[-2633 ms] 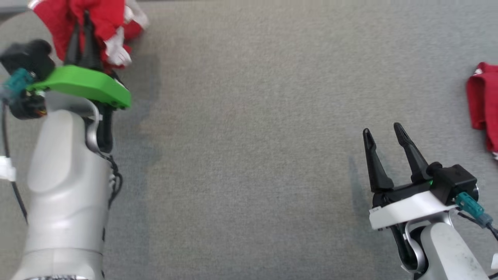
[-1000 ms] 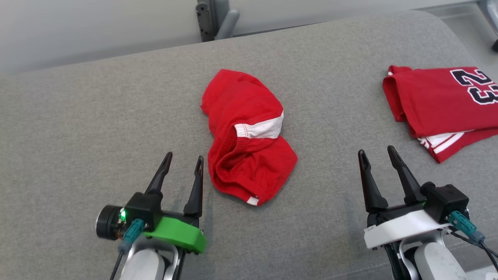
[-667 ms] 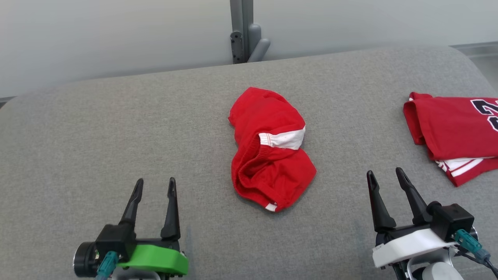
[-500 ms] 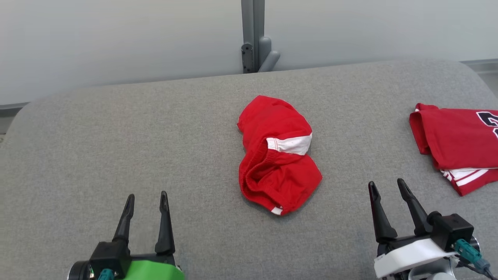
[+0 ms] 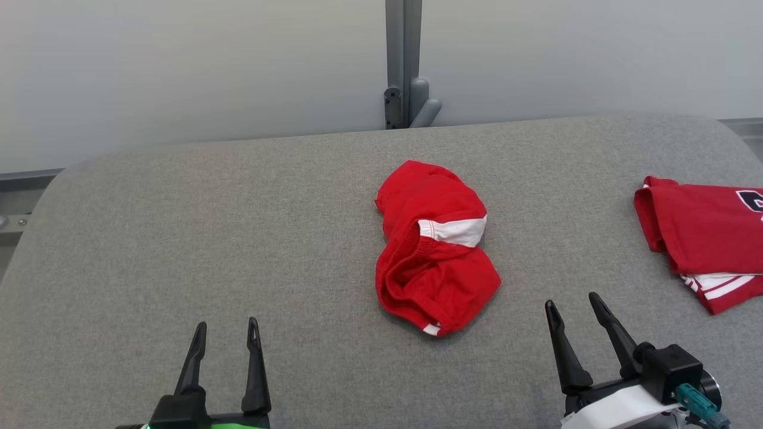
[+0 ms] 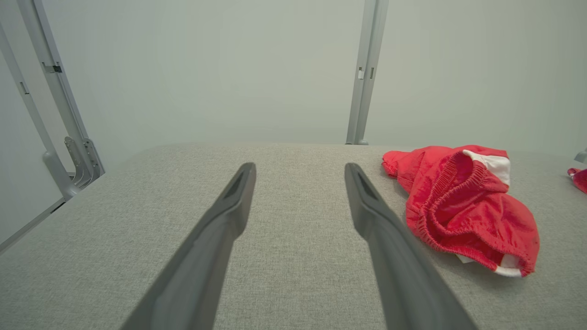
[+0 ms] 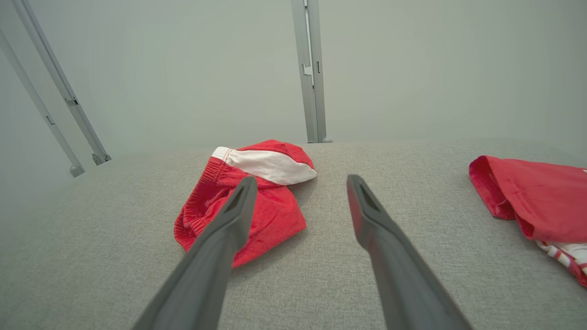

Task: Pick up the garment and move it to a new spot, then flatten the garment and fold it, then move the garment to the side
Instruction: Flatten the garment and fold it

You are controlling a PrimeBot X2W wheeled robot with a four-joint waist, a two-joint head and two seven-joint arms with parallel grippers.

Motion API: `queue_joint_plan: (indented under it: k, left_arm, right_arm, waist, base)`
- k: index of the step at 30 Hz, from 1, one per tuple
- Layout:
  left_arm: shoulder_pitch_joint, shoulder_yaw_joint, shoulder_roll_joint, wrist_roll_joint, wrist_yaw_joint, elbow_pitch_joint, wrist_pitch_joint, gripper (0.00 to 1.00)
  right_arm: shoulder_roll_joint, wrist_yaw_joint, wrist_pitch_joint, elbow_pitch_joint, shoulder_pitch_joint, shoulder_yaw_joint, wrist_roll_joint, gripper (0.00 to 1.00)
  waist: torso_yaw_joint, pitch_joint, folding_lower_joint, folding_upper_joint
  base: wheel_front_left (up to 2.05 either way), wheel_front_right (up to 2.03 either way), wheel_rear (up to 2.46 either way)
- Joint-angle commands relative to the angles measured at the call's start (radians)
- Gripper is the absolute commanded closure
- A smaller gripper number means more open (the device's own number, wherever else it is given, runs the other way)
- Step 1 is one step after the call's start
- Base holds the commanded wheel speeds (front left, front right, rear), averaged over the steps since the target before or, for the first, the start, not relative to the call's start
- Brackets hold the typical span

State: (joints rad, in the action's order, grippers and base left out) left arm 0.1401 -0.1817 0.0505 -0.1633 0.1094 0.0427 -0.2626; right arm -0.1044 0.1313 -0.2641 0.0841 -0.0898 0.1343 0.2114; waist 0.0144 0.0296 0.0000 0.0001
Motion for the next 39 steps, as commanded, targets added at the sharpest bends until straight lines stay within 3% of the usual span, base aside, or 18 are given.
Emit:
queue_joint_plan:
  k: [1, 39]
  left_arm:
    - [0.013, 0.0, 0.0, 0.009, 0.005, -0.004, -0.002, 0.0]
    - [-0.004, -0.034, 0.0, 0.027, -0.001, 0.012, -0.002, 0.0]
  right_arm:
    - [0.0, -0.001, -0.001, -0.005, -0.01, 0.001, -0.008, 0.0]
    - [-0.011, -0.001, -0.001, 0.01, -0.019, -0.002, 0.001, 0.0]
  waist:
    - [0.0, -0.001, 0.0, -0.0001]
    - [-0.013, 0.003, 0.0, -0.0001]
  base:
    - [0.0, 0.0, 0.0]
    - [0.0, 0.0, 0.0]
